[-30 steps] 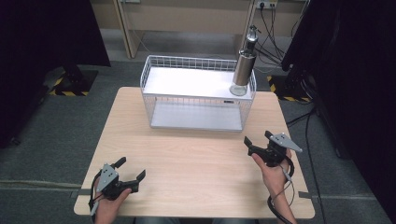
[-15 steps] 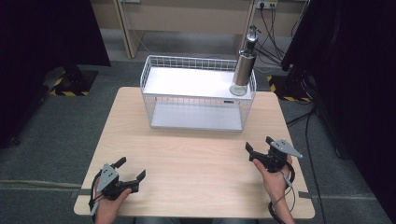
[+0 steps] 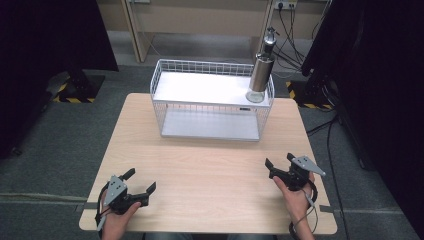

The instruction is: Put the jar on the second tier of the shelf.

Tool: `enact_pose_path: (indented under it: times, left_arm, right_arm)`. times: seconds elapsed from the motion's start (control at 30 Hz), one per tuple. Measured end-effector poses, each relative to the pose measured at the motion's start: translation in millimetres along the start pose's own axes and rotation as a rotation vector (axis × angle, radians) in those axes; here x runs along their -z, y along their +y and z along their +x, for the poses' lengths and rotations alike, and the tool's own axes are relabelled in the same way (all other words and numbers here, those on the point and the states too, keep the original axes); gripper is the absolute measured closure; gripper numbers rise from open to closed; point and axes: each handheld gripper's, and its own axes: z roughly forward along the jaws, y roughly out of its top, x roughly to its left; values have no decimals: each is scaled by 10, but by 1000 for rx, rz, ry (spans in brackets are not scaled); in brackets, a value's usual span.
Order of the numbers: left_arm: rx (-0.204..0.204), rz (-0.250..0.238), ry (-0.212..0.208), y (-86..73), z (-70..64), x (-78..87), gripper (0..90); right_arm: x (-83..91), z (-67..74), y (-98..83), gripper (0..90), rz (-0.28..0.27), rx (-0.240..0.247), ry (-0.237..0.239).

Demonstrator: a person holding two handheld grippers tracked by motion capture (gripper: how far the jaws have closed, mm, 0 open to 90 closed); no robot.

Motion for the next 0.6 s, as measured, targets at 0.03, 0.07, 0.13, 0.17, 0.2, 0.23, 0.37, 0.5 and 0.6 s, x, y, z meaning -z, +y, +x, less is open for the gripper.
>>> enact_pose_path:
  times: [0.03,0.07,0.13,0.17,0.2,0.23,0.37,0.5,0.6]
  left_arm:
    - [0,0,0,0,0,0,51]
    - [0,0,0,0,0,0,51]
    - [0,0,1,0,0,0,50]
    - [0,0,1,0,0,0,50]
    - [1,0,1,0,0,0,51]
    - [1,0,1,0,1,0,50]
    - [1,0,1,0,1,0,51]
    - [2,-1,1,0,2,0,51]
    - [2,-1,1,0,1,0,51]
  right_arm:
    - [6,-5,-5,65,0,0,-2]
    - [12,-10,-8,65,-1,0,-3]
    - [25,-19,-15,65,-1,0,-6]
    - [30,-25,-20,65,0,0,-7]
    - [35,-30,-26,65,1,-1,-8]
    - [39,-36,-33,65,1,-1,-9]
    - [59,-55,-60,65,2,-4,-15]
    - [73,-64,-88,66,8,1,-19]
    - [85,-75,-105,66,10,0,-21]
